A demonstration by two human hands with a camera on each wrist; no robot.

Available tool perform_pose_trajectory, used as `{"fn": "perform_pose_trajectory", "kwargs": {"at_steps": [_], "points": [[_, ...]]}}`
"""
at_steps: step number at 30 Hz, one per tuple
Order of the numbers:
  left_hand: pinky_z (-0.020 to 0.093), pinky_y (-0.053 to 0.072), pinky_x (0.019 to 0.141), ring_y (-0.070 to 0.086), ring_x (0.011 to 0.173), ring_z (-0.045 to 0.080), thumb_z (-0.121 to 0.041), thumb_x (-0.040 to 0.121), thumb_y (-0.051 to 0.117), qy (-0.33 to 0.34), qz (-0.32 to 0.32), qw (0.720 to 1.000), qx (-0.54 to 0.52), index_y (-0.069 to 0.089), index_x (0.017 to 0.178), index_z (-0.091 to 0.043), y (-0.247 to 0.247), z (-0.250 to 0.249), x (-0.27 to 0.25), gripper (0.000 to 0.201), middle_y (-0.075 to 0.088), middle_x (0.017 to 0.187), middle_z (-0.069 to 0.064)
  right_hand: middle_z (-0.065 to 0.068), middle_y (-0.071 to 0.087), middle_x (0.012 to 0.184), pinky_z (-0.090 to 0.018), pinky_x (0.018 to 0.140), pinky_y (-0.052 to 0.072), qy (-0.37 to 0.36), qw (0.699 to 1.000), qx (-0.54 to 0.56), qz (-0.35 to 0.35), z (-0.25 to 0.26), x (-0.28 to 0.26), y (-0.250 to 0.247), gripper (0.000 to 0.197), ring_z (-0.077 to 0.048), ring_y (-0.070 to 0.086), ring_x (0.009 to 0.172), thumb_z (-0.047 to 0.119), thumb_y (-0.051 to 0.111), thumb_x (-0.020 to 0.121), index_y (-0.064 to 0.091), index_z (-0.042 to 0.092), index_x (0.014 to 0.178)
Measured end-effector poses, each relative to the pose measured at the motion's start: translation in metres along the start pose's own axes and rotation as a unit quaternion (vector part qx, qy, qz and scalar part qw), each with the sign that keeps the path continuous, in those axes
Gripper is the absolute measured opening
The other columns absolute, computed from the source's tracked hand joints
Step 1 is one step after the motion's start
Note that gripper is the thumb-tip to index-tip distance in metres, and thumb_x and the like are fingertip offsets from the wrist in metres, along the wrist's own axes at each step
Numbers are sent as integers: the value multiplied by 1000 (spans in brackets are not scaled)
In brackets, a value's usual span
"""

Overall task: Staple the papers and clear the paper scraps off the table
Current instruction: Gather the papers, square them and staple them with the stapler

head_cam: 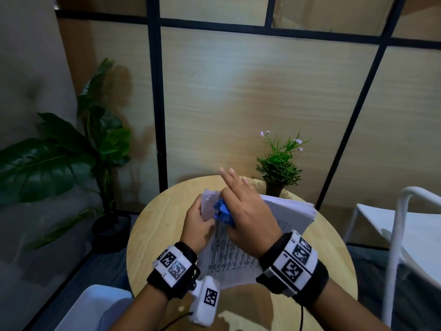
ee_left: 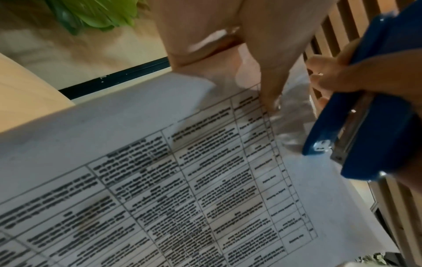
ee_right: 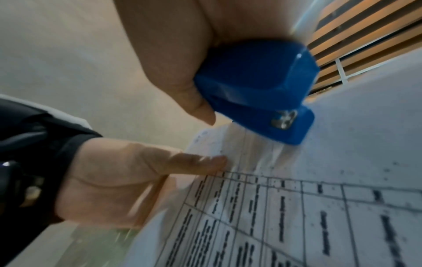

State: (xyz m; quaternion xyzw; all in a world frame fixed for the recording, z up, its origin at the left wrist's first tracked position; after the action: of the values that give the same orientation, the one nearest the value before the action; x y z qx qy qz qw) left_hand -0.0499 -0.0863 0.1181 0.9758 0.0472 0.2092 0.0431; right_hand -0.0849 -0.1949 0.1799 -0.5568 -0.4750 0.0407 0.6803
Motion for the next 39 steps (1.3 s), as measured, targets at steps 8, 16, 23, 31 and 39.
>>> {"fn": "perform_pose_trajectory", "kwargs": {"at_steps": [8,16,23,31,39], "points": [[14,38,49,42,50,-1,1,80,67,1,-16,999,40,41,67,-12,-7,-3,7,33,45,62,-2,-11,55,134,-68,100,32,31,999,-29,32,-12,-9,0,39,-35,50,127,16,68,61,51,17,96],[10,41,48,47,48,-5,-7,78,72,22,-24,997,76,41,66,-17,-18,-34,34,34,48,62,-3,-4,61,115,-38,87,46,339,894,270,-112,-104,-65,-29,38,-11,59,100,10,83,66,60,9,96],[29,44,61,47,61,15,-13,82,69,11,-55,995,81,43,75,-15,-5,-50,44,27,49,69,-1,-5,50,65,-33,61,41,388,803,393,-222,-112,-71,-1,28,-12,48,57,-9,63,75,48,13,68],[-1,44,64,57,75,-13,5,90,52,67,-48,991,107,30,120,-18,14,-56,12,44,47,96,-14,-2,49,60,-26,57,39,379,806,335,-307,-91,-80,-1,28,-12,44,55,-2,61,82,48,17,68],[9,42,64,60,102,24,-5,95,48,-86,-56,987,122,36,119,-6,0,14,5,26,54,98,-1,-2,53,67,-26,62,42,445,774,398,-210,-91,-105,35,31,0,48,54,-14,59,76,49,14,68]]}}
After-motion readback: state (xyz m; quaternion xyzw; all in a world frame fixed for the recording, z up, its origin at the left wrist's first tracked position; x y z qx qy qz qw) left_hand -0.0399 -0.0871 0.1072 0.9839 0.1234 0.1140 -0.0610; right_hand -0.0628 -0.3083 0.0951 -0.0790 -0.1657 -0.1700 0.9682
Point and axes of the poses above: each hand's wrist, its own x-axis towards the middle knuckle, its own y-axis out of the palm, z = x × y, the point moved 4 cm from there along x, towards the middle knuckle
